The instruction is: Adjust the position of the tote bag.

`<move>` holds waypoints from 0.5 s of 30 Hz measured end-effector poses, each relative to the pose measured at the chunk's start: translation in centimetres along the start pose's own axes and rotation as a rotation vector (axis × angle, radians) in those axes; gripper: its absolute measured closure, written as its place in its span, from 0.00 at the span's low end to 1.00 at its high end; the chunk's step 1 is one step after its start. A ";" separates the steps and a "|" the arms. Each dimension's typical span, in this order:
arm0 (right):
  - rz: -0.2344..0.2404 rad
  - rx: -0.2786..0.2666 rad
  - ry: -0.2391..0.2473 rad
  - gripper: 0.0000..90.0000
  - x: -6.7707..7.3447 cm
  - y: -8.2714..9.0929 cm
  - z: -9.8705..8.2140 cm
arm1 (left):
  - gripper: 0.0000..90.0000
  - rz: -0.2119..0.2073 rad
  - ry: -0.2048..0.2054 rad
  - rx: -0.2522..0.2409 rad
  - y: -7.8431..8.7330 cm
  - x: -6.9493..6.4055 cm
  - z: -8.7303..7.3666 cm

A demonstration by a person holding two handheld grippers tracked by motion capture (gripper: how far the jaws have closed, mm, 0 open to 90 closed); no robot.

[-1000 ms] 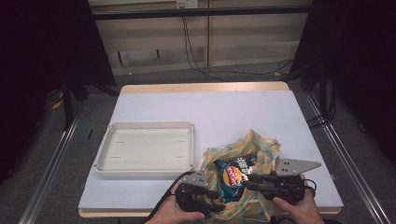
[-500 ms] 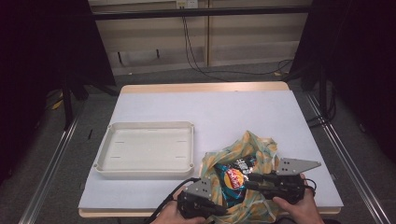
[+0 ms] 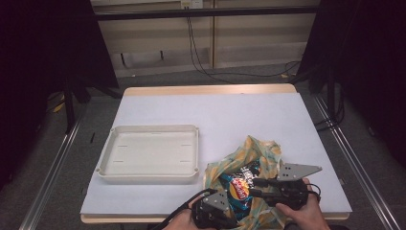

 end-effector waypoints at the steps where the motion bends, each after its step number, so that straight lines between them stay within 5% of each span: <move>1: -0.001 0.003 -0.002 0.69 0.0 0.0 0.0 | 1.00 -0.011 -0.020 0.011 0.0 -0.3 0.0; 4: -0.006 0.005 -0.009 0.69 -0.3 0.0 -0.2 | 1.00 -0.054 -0.018 -0.020 -0.2 -0.7 0.1; 11: -0.006 0.005 -0.006 0.67 -0.1 -0.1 -0.1 | 1.00 0.029 -0.023 0.003 -0.5 0.5 0.6; 15: -0.016 0.005 -0.008 0.65 -0.3 0.0 -0.2 | 1.00 0.052 0.013 -0.029 0.1 1.5 0.7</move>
Point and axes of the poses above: each handheld gripper's, and its own axes: y roughly backward along the jaws, z roughly out of its top, x roughly to its left, the point moved 6 cm from there along -y, roughly forward along the jaws, and after that the axes turned 9 degrees about y, right-handed, at the moved point
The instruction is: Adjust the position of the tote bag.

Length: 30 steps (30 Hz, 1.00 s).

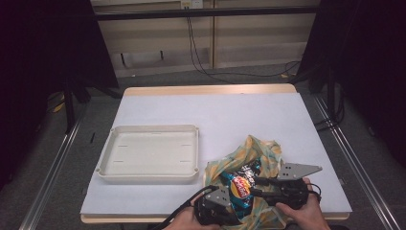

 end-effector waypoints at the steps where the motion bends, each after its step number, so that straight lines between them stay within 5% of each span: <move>1: -0.006 -0.002 0.000 0.65 -0.1 0.0 0.0 | 1.00 0.024 0.008 0.008 0.3 0.3 0.0; 12: -0.034 -0.020 -0.006 0.62 -0.4 0.4 0.2 | 1.00 0.138 0.092 -0.073 2.6 3.4 0.6; 17: -0.039 -0.023 -0.009 0.62 -0.6 0.5 0.1 | 0.95 0.091 0.111 -0.132 3.4 3.1 0.7; 22: -0.038 -0.020 -0.013 0.62 -0.6 0.5 0.0 | 0.89 0.039 0.074 -0.198 4.4 1.3 1.4; 26: -0.039 -0.026 -0.012 0.61 -0.5 0.5 0.1 | 0.83 0.038 0.059 -0.228 4.7 0.8 2.1; 30: -0.042 -0.034 -0.013 0.61 -0.6 0.6 0.3 | 0.78 0.072 0.039 -0.157 3.2 1.0 1.9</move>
Point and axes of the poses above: each handheld gripper's, and its own axes: y roughly backward along the jaws, z roughly out of its top, x roughly to its left, the point moved 6 cm from there along -y, roughly forward along the jaws, and after that the axes turned 9 degrees about y, right-handed, at the moved point
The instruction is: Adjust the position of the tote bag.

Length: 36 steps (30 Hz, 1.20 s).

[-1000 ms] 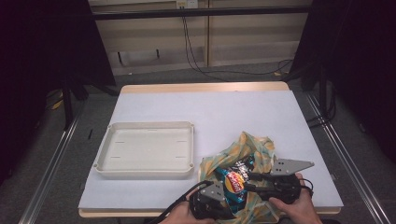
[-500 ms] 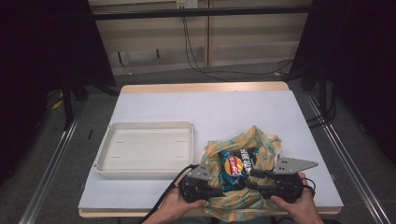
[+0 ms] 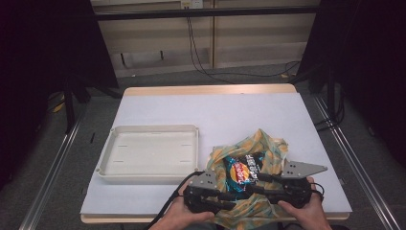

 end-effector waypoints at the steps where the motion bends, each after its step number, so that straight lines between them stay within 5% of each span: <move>1: -0.001 -0.004 0.003 0.61 0.0 0.1 0.0 | 0.79 -0.003 -0.007 0.008 -0.2 -0.1 -0.1; 4: 0.001 -0.012 0.004 0.61 0.0 0.2 0.1 | 0.86 0.023 -0.063 0.033 -0.3 -0.7 -0.1; 7: -0.003 -0.017 -0.001 0.61 0.0 0.4 0.1 | 1.00 -0.008 -0.069 0.021 -0.3 -1.3 0.1; 15: -0.002 -0.024 0.000 0.61 -0.1 0.5 0.1 | 1.00 -0.060 -0.056 0.059 -0.9 -2.2 -0.6; 25: 0.000 -0.018 -0.002 0.60 0.0 0.4 0.0 | 1.00 0.003 -0.038 0.143 -2.7 -0.6 -2.7; 30: 0.005 -0.018 0.002 0.60 0.0 0.4 0.0 | 0.92 0.000 -0.016 0.123 -2.1 -0.1 -2.8; 33: 0.001 -0.024 -0.006 0.60 0.0 0.5 0.0 | 0.79 0.005 -0.020 0.082 -0.6 -0.4 -2.0; 36: -0.005 -0.028 -0.007 0.60 -0.2 0.6 0.0 | 0.76 -0.027 0.017 -0.001 0.9 -0.8 -1.2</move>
Point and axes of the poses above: each handheld gripper's, and its own axes: y roughly backward along the jaws, z roughly out of its top, x roughly to its left, the point moved 6 cm from there along -y, roughly forward along the jaws, and after that the axes turned 9 degrees about y, right-handed, at the moved point
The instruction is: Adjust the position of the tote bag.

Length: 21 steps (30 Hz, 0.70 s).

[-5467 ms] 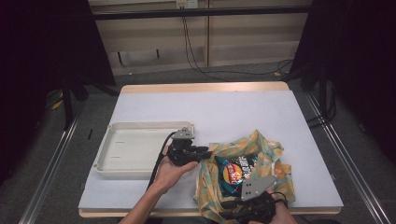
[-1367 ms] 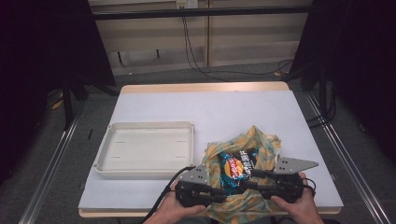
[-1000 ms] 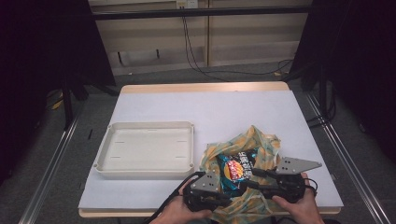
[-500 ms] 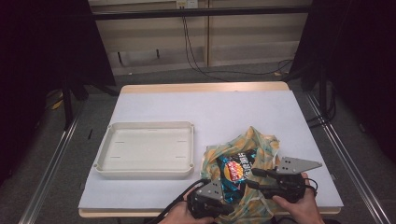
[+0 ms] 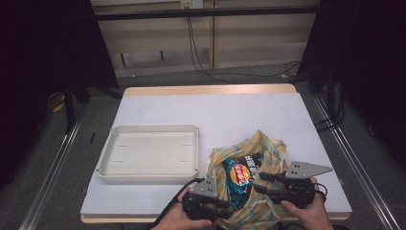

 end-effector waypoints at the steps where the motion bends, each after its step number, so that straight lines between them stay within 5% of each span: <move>1: -0.003 -0.001 0.000 0.60 0.0 0.0 0.0 | 0.75 0.015 -0.004 -0.018 0.5 0.0 0.2; 4: -0.007 -0.002 -0.003 0.60 0.0 0.0 0.1 | 0.74 0.029 0.025 -0.099 1.3 0.2 1.4; 7: -0.006 -0.006 0.002 0.60 0.0 -0.1 0.3 | 0.68 0.035 0.038 -0.119 0.8 0.5 2.2; 14: -0.009 -0.009 -0.003 0.59 -0.1 0.1 0.2 | 0.51 0.107 0.034 -0.050 -1.8 1.9 1.8; 16: -0.010 -0.016 -0.008 0.59 -0.2 0.2 0.1 | 0.45 0.097 0.041 -0.060 -1.9 1.7 1.8; 21: -0.021 -0.021 -0.012 0.59 -0.6 0.4 0.1 | 0.39 0.147 0.002 -0.064 -2.0 1.4 1.7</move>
Point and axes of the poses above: each handheld gripper's, and its own axes: y roughly backward along the jaws, z roughly out of its top, x roughly to its left, the point moved 6 cm from there along -y, roughly forward along the jaws, and after that the axes turned 9 degrees about y, right-handed, at the moved point
